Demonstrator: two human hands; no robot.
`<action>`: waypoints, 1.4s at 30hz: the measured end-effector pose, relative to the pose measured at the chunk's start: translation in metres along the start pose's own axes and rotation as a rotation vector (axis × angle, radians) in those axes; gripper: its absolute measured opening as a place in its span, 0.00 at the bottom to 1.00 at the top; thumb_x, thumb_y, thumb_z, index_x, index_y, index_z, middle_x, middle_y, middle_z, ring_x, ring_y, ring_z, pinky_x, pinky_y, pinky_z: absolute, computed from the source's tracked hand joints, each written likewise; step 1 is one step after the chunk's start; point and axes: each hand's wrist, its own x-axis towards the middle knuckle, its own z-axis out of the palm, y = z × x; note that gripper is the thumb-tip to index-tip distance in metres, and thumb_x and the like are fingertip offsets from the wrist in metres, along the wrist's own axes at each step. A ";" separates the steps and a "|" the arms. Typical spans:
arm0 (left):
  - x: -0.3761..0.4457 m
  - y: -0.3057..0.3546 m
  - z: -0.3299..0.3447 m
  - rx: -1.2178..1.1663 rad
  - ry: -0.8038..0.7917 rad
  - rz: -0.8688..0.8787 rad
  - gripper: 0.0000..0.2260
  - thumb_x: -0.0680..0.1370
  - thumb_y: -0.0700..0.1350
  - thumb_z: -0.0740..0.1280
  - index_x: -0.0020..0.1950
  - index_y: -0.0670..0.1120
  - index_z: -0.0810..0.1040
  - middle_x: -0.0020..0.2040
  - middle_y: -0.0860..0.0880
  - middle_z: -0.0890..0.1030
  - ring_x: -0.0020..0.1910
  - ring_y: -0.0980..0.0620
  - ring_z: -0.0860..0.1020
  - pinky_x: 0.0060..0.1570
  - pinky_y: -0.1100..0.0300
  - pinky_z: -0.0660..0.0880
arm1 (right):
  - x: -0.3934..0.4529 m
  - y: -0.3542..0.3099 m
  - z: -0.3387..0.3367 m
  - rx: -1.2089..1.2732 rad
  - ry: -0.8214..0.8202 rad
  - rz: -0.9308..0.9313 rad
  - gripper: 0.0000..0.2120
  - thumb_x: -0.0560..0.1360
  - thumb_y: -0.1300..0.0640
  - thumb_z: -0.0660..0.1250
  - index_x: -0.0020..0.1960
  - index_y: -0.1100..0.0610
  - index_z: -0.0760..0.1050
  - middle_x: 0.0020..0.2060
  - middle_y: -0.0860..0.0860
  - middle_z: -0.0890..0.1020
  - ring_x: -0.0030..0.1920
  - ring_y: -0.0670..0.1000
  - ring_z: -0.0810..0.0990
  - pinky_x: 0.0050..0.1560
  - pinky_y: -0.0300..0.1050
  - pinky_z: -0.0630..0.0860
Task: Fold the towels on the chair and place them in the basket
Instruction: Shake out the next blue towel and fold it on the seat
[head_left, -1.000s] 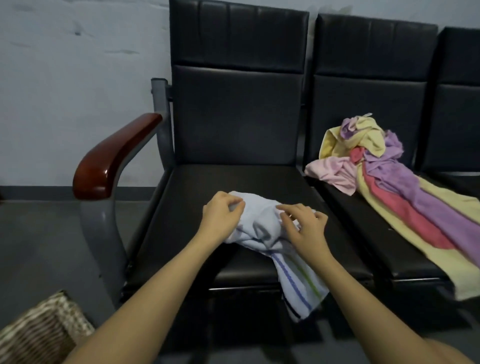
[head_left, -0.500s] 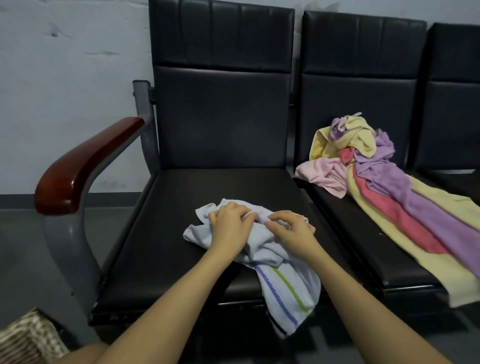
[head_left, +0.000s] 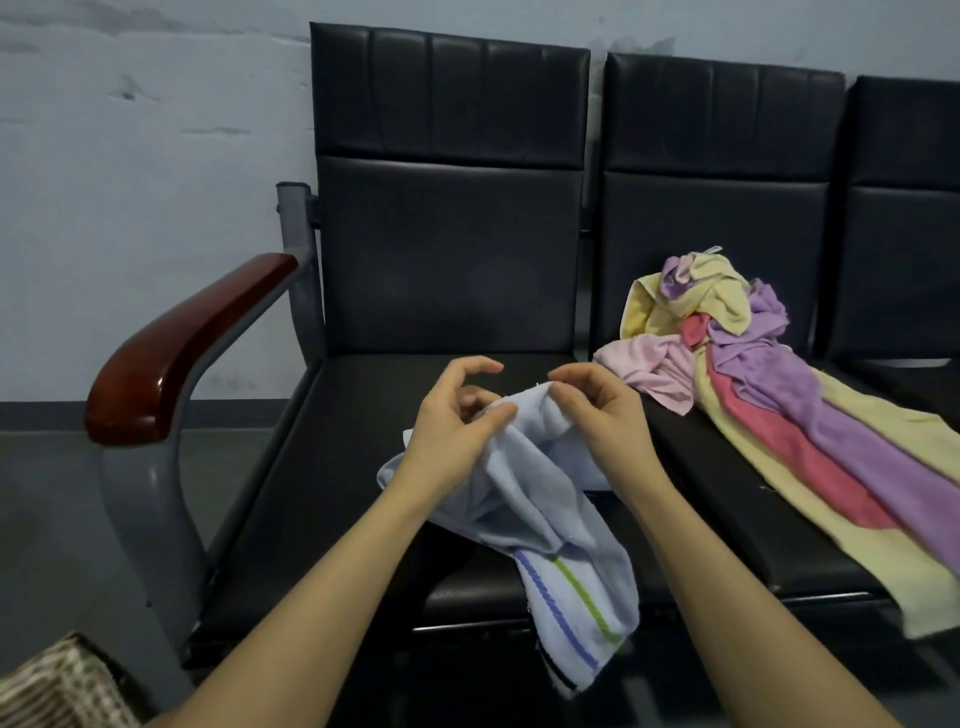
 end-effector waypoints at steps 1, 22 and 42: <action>0.000 0.001 -0.001 -0.011 -0.004 -0.006 0.13 0.75 0.36 0.69 0.55 0.49 0.75 0.39 0.46 0.80 0.40 0.56 0.79 0.43 0.66 0.76 | -0.002 0.004 0.002 -0.043 0.023 0.003 0.05 0.75 0.57 0.68 0.47 0.46 0.79 0.43 0.46 0.82 0.48 0.46 0.80 0.53 0.50 0.75; 0.025 0.024 -0.014 -0.019 0.226 -0.089 0.11 0.76 0.39 0.70 0.57 0.45 0.81 0.49 0.57 0.82 0.48 0.67 0.78 0.47 0.77 0.73 | -0.010 -0.041 0.018 0.014 0.248 -0.070 0.08 0.78 0.66 0.63 0.53 0.57 0.78 0.45 0.44 0.80 0.43 0.35 0.78 0.44 0.30 0.73; 0.062 0.128 -0.068 0.686 0.287 0.200 0.16 0.80 0.39 0.64 0.68 0.43 0.74 0.64 0.43 0.74 0.62 0.46 0.73 0.56 0.64 0.67 | 0.017 -0.136 -0.054 -0.239 0.388 -0.199 0.05 0.75 0.61 0.68 0.47 0.54 0.82 0.42 0.49 0.83 0.47 0.47 0.80 0.50 0.40 0.76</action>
